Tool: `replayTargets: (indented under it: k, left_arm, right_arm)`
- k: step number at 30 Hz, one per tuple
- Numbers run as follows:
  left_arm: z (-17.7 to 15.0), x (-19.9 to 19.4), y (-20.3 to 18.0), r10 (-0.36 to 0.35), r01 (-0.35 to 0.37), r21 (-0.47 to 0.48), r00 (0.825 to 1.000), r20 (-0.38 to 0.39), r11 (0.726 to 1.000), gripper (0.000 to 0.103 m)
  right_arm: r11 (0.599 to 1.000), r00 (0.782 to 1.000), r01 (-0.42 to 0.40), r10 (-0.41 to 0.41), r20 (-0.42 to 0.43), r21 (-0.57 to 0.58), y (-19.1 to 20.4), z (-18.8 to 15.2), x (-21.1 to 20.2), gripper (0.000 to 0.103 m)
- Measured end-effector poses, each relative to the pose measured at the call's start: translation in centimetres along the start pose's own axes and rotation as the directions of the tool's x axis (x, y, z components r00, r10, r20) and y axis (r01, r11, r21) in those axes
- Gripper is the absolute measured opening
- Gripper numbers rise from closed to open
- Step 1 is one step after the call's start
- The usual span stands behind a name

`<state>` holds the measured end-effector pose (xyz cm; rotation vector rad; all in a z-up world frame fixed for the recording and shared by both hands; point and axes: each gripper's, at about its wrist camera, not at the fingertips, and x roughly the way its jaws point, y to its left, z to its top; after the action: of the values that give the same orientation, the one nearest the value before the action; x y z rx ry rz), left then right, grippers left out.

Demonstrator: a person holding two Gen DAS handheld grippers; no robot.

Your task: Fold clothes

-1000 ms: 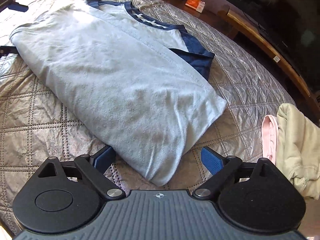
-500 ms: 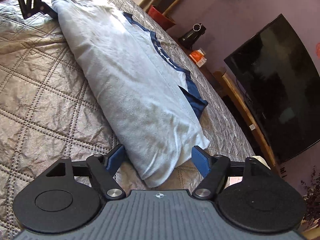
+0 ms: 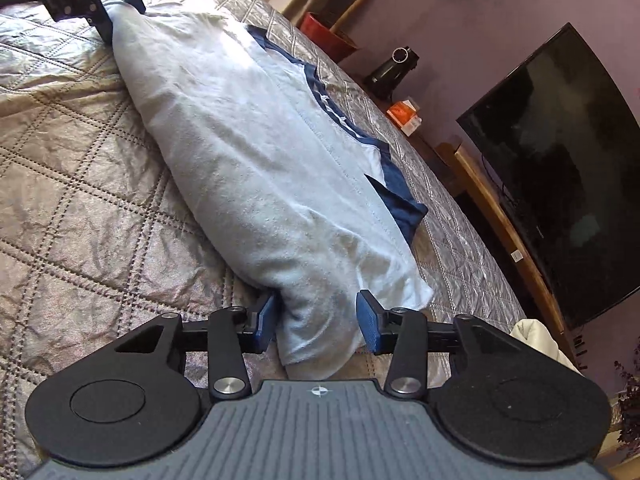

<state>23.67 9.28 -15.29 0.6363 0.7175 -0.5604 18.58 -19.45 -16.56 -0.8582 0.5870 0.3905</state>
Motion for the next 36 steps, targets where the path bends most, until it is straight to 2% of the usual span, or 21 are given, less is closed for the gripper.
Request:
replayTargets:
  k: [1, 4, 5, 7, 9, 12, 14, 16, 21, 24, 25, 30, 36]
  left_arm:
    - [0.0, 0.0, 0.0, 0.003, -0.003, 0.000, 1.000, 0.003, 1.000, 0.040]
    - [-0.2, 0.1, 0.1, 0.026, -0.026, 0.001, 1.000, 0.016, 1.000, 0.051]
    - [-0.2, 0.1, 0.4, 0.035, -0.035, -0.016, 0.999, 0.016, 0.999, 0.063]
    - [-0.3, 0.5, 1.3, 0.043, -0.043, -0.069, 0.999, 0.008, 0.997, 0.076]
    - [-0.3, 0.6, 2.0, 0.015, -0.014, -0.092, 1.000, 0.009, 0.996, 0.077]
    - [-0.3, 0.2, 1.1, 0.018, -0.017, -0.025, 0.999, 0.029, 1.000, 0.062]
    - [-0.3, -0.1, 0.3, 0.019, -0.020, 0.021, 0.999, 0.037, 1.000, 0.046]
    - [-0.2, -0.1, 0.1, 0.000, 0.000, 0.023, 0.999, 0.034, 1.000, 0.039]
    - [0.3, 0.2, 0.7, -0.049, 0.049, -0.002, 0.999, 0.001, 0.999, 0.034]
    - [0.7, 0.3, 0.6, -0.053, 0.053, -0.007, 0.998, -0.025, 0.999, 0.018]
    - [0.7, 0.4, 0.7, -0.050, 0.049, -0.018, 0.998, -0.035, 0.999, 0.015]
    - [1.0, 0.3, 0.9, -0.039, 0.036, -0.056, 0.997, -0.061, 0.998, 0.010]
    - [1.5, -0.9, 0.8, -0.053, 0.043, -0.128, 0.996, -0.073, 0.991, 0.008]
  right_arm:
    - [1.000, 1.000, 0.002, -0.002, 0.000, 0.007, -0.2, 0.0, 0.1, 0.062]
    - [1.000, 1.000, -0.007, 0.007, 0.016, 0.026, -0.9, -0.4, 0.1, 0.070]
    - [1.000, 1.000, -0.006, 0.006, 0.024, 0.018, -0.8, -0.5, 0.1, 0.070]
    - [1.000, 0.999, -0.005, 0.005, 0.040, 0.002, -0.6, -0.7, 0.1, 0.065]
    - [1.000, 0.999, -0.007, 0.008, 0.052, -0.007, -0.4, -0.9, 0.0, 0.057]
    - [1.000, 0.998, -0.018, 0.018, 0.066, 0.005, -0.2, -1.2, -0.1, 0.047]
    - [1.000, 0.997, -0.021, 0.020, 0.070, 0.008, -0.1, -1.2, 0.0, 0.045]
    - [1.000, 0.997, -0.029, 0.029, 0.068, -0.004, 0.1, -1.0, 0.1, 0.037]
    - [0.995, 0.996, -0.088, 0.086, 0.037, 0.043, -0.9, -0.5, 0.8, 0.032]
    - [0.984, 0.991, -0.136, 0.135, 0.017, 0.118, -1.8, -0.3, 1.0, 0.017]
    - [0.979, 0.989, -0.146, 0.145, 0.015, 0.142, -2.1, -0.2, 1.0, 0.015]
    - [0.960, 0.986, -0.166, 0.164, 0.026, 0.226, -3.5, 0.4, 0.9, 0.013]
    - [0.946, 0.981, -0.189, 0.191, 0.019, 0.262, -5.0, 0.7, 1.4, 0.012]
